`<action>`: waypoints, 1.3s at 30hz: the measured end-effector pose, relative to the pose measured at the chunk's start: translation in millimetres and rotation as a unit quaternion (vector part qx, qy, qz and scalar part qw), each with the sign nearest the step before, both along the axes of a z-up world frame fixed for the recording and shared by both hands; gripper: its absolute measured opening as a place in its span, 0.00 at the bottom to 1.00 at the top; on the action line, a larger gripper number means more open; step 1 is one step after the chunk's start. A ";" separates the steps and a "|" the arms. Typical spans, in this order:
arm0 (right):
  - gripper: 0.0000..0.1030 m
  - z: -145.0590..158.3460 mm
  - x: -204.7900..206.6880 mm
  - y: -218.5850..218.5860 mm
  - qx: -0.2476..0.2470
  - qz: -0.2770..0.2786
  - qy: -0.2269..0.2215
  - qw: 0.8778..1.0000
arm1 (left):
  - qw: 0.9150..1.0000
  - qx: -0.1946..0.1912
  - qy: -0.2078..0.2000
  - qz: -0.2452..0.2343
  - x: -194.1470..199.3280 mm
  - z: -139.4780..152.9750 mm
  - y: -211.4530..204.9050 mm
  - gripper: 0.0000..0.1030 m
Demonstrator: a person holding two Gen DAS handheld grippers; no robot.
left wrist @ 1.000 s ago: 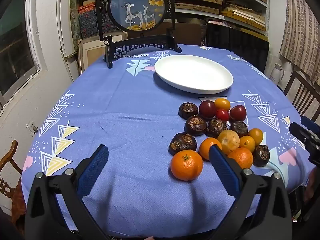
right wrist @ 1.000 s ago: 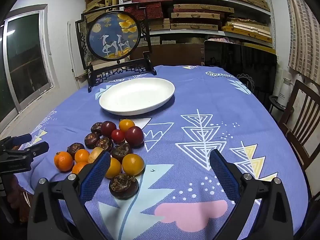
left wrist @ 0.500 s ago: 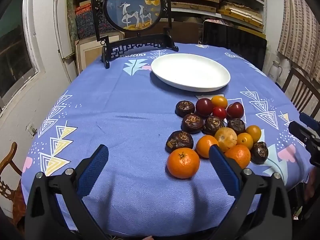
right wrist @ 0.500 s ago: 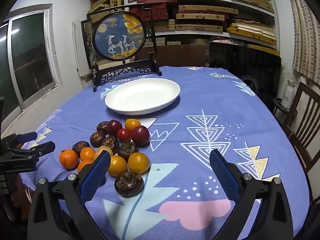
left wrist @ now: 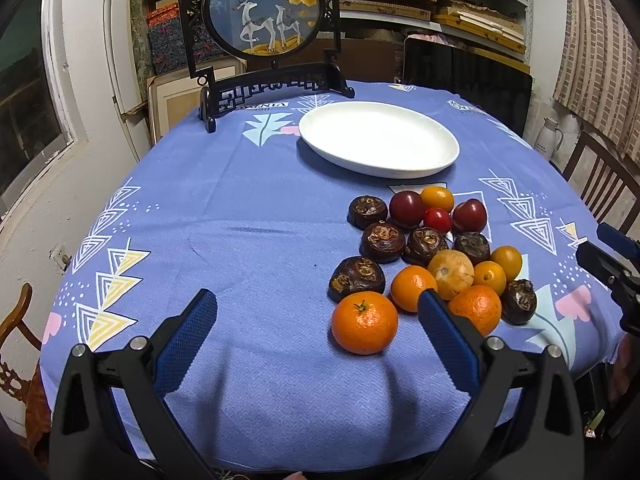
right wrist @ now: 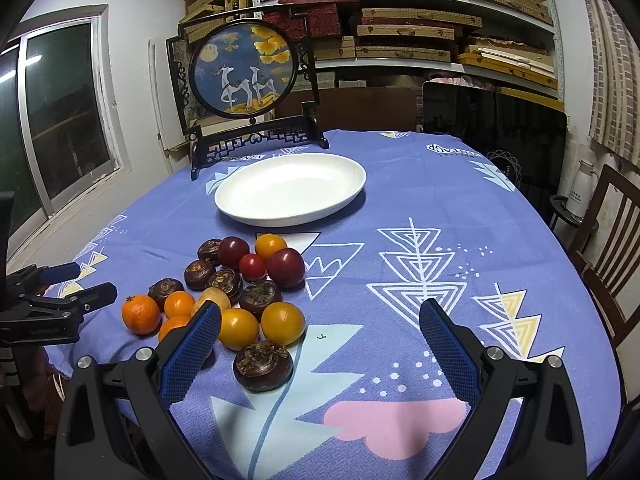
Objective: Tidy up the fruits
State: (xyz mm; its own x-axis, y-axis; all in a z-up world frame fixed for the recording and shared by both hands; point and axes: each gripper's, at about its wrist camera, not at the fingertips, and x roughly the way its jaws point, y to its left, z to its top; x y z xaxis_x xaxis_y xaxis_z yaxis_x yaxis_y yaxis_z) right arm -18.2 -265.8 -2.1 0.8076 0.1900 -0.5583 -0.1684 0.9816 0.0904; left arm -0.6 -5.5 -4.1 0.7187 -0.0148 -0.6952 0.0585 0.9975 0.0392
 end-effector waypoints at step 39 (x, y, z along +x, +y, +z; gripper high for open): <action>0.96 -4.6 -5.1 -1.8 0.004 0.002 -0.001 1.000 | 0.997 0.049 0.001 -0.057 -9.1 -18.7 -22.9 0.96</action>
State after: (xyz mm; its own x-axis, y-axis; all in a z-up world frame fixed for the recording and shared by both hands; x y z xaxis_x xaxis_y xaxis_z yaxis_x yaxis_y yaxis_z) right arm -23.4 -267.6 -6.7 0.8074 0.1983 -0.5556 -0.1732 0.9800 0.0980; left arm -9.8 -28.4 -22.8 0.7145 -0.0290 -0.6990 0.1721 0.9757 0.1355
